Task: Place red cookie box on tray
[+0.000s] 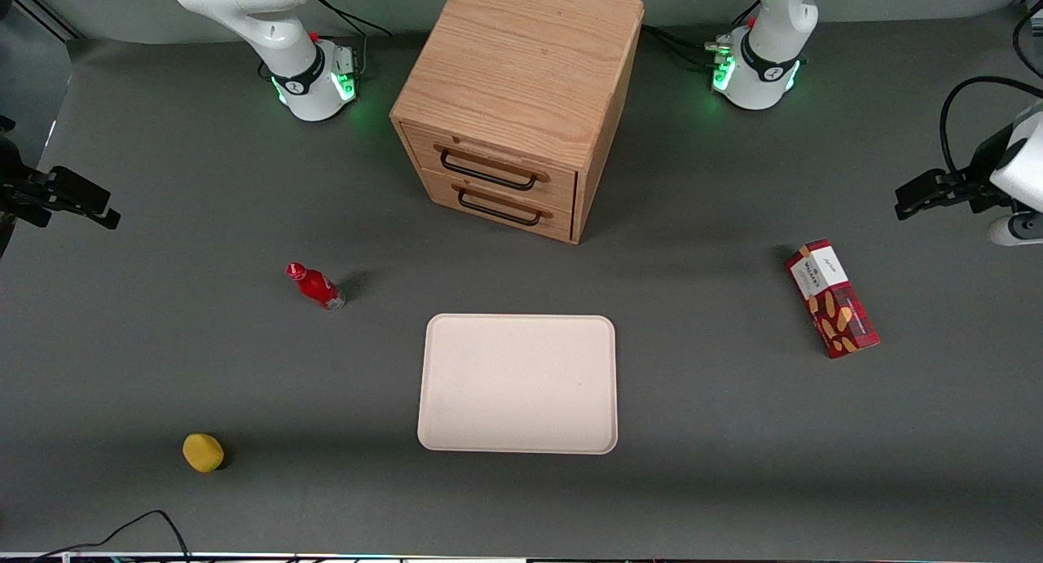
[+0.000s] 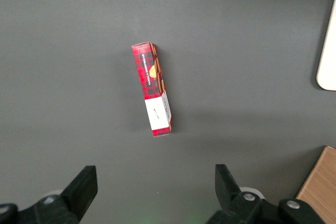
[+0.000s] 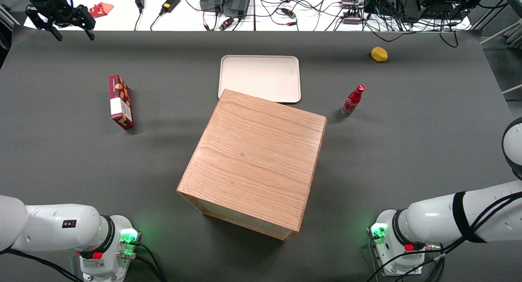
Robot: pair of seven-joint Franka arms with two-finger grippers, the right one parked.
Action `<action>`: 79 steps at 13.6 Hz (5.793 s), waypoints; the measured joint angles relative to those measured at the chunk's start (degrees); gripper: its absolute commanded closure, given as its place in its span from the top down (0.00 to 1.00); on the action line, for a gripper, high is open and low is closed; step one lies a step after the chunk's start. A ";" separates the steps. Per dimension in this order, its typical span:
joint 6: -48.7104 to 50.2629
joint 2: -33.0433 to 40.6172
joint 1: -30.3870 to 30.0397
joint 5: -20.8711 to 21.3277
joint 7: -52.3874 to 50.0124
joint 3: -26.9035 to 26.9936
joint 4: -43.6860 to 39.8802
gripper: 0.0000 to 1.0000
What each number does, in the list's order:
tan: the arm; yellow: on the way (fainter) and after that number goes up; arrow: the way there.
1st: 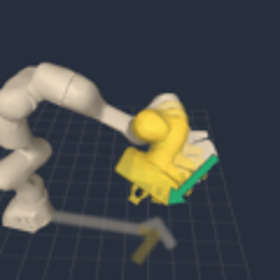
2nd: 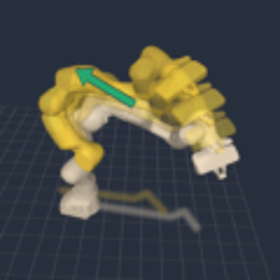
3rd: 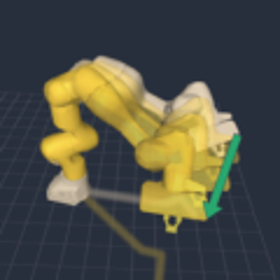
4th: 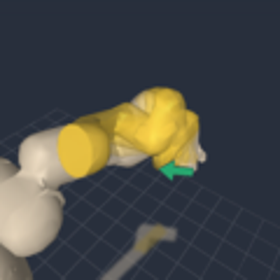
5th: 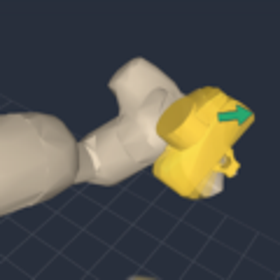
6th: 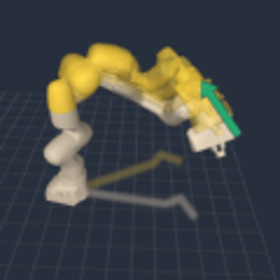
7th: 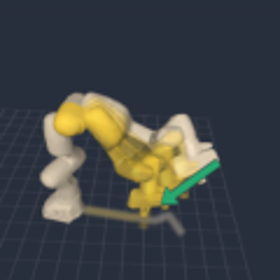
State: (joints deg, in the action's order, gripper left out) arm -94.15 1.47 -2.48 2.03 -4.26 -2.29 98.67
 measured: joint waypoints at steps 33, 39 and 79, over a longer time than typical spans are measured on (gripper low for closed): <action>-54.40 -19.70 -5.91 -0.71 -6.89 0.09 27.69 0.45; -54.42 -19.62 -5.92 -0.72 -6.90 0.06 27.71 0.10; -22.31 -42.80 22.78 21.90 -59.63 -19.90 -25.12 0.22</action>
State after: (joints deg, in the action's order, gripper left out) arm -116.46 -41.33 20.31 23.93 -63.88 -22.19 73.56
